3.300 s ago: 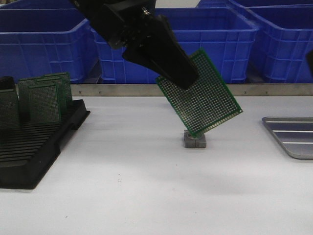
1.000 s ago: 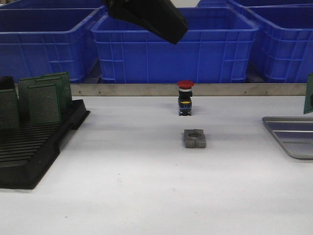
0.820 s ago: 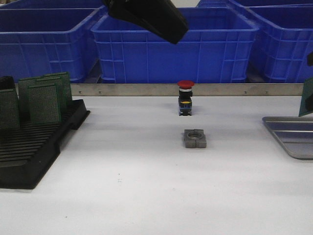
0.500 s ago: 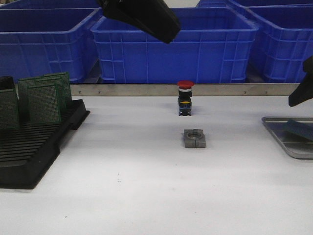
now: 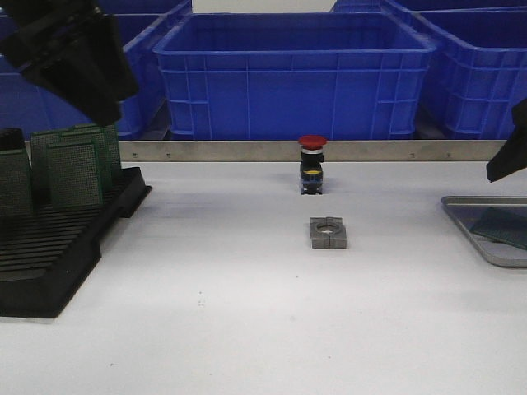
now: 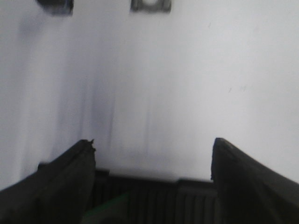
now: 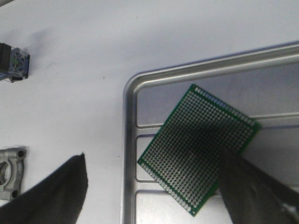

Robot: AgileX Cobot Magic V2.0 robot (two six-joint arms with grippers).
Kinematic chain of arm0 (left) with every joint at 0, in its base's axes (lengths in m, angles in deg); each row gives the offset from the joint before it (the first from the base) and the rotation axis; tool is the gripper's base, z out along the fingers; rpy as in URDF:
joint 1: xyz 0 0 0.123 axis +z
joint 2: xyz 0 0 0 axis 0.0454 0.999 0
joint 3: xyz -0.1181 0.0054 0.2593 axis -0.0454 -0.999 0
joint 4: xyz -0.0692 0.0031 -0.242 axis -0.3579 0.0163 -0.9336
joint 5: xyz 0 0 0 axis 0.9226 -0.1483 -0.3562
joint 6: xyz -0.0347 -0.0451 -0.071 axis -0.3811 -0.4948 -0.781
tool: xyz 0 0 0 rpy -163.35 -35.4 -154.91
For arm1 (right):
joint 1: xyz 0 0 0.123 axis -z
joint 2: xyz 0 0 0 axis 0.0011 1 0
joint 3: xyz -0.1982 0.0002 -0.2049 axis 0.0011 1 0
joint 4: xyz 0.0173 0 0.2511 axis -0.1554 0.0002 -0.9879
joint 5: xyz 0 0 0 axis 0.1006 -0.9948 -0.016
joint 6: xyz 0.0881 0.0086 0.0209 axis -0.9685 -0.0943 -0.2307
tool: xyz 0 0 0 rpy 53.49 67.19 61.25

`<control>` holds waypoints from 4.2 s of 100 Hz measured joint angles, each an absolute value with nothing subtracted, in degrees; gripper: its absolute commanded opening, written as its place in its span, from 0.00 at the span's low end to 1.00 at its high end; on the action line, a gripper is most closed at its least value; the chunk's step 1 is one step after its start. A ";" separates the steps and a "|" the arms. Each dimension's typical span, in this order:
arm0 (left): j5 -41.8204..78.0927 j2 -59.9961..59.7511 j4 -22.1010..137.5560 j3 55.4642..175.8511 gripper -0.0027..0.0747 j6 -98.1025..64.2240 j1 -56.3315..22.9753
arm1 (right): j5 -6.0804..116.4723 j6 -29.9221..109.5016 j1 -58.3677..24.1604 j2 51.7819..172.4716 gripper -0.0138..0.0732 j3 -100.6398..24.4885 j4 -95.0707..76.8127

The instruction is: Place circuit board on tray

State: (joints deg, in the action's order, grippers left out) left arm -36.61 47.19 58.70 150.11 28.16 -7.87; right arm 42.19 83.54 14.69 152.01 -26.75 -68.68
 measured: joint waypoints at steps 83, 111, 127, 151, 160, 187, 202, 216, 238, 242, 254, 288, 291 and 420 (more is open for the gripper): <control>-25.93 57.37 65.73 150.16 0.67 28.16 -3.04 | 40.71 83.46 14.69 152.04 0.84 -26.77 -68.34; -30.19 58.03 65.63 150.16 0.29 28.16 -3.04 | 40.71 83.46 14.69 152.04 0.84 -26.77 -68.34; -31.77 58.03 65.63 150.16 0.05 28.16 -3.04 | 40.71 83.46 14.69 152.04 0.84 -26.77 -68.31; -35.92 58.03 65.63 153.79 0.01 28.16 -3.04 | 40.71 83.46 14.69 152.04 0.84 -26.77 -68.31; -38.08 58.03 65.60 156.28 0.01 28.16 -3.04 | 40.55 84.05 14.69 152.04 0.84 -26.87 -68.31; -38.81 57.13 55.09 159.36 0.01 26.70 -3.15 | 31.00 88.97 14.69 149.15 0.84 -26.87 -69.66; -38.81 57.02 48.40 159.36 0.01 26.70 -5.48 | 25.50 96.57 13.26 145.52 0.84 -26.87 -73.21; -38.81 56.94 45.44 159.36 0.01 26.57 -9.70 | 23.02 105.49 8.76 142.39 0.84 -26.87 -74.41; -38.81 56.94 44.44 159.36 0.01 26.44 -17.33 | 22.30 119.59 -0.52 140.71 0.84 -26.87 -74.45; -38.81 56.94 44.41 159.36 0.01 26.44 -18.76 | 22.30 121.96 -2.16 140.71 0.84 -26.87 -74.45; -38.81 56.94 44.19 159.36 0.01 26.44 -22.10 | 22.98 127.02 -6.07 140.71 0.84 -26.87 -74.45; -38.81 56.94 43.05 159.36 0.01 26.44 -25.32 | 26.16 130.91 -10.33 141.28 0.84 -26.87 -74.45; -38.81 56.94 42.88 159.36 0.01 26.44 -25.32 | 26.16 130.91 -10.33 141.74 0.84 -26.87 -74.45; -37.85 56.90 43.35 160.11 0.79 26.44 -25.30 | 30.37 113.85 -11.78 148.79 0.08 -25.87 -81.72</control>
